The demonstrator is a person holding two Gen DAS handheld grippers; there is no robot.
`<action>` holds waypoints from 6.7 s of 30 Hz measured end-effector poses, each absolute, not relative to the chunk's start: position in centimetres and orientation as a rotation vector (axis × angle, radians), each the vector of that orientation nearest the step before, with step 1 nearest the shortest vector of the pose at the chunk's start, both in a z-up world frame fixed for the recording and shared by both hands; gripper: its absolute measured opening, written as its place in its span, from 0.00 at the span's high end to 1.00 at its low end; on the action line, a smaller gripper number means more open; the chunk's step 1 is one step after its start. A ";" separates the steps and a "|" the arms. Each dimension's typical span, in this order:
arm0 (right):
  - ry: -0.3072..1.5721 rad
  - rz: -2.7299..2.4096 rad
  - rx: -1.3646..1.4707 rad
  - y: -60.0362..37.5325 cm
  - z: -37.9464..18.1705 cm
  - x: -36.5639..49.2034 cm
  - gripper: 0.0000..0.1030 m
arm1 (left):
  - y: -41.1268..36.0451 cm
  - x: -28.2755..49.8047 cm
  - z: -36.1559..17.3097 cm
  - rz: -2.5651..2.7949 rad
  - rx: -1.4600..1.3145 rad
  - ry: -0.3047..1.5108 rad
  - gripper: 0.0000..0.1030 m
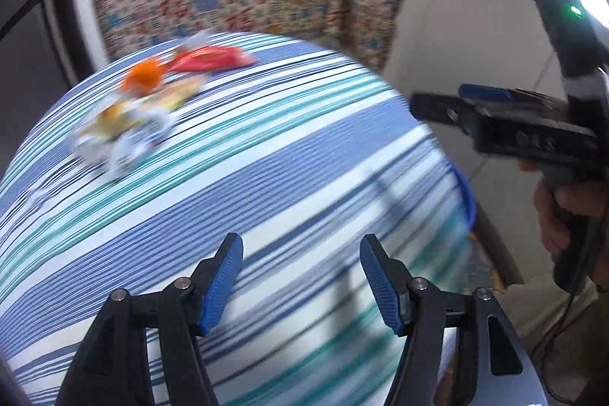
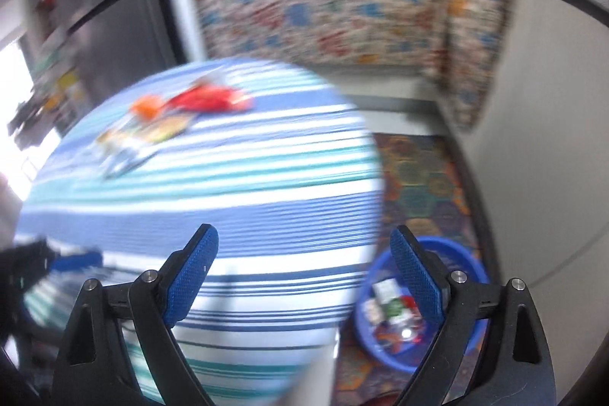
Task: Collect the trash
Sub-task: 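Move both tools back over the table toward the remaining trash, then grasp the clear plastic box with the left tool while the right tool grasps the chip bag, then carry the plastic box and chip bag over the blue wastebasket, then open both tools to drop the box and chip bag into the basket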
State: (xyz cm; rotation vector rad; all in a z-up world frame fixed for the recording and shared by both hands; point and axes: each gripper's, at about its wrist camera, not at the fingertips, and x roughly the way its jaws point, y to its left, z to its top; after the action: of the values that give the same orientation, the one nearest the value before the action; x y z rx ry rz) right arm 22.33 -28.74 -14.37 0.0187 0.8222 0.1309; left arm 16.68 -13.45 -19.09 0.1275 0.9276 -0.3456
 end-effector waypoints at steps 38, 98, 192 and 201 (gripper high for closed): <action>0.945 0.295 -0.118 -14.7 -20.0 29.3 0.00 | 2.4 32.2 -20.7 -0.312 0.190 0.854 0.05; 0.944 0.235 -0.088 -16.1 -20.6 29.6 0.00 | 4.1 24.3 -21.5 -0.006 0.034 0.936 0.00; 0.834 -0.322 0.430 -56.6 -18.8 20.7 0.46 | -42.0 27.5 -25.1 -0.701 0.164 1.020 0.32; 0.766 -0.339 0.331 -53.1 -16.3 20.7 0.19 | -34.8 23.6 -19.7 -0.681 0.124 0.908 0.32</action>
State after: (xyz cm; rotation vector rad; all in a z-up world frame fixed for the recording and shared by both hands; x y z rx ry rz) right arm 20.71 -53.07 -16.29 0.3314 0.7663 -0.3389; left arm 23.61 -34.81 -19.70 0.1236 0.9080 -0.6810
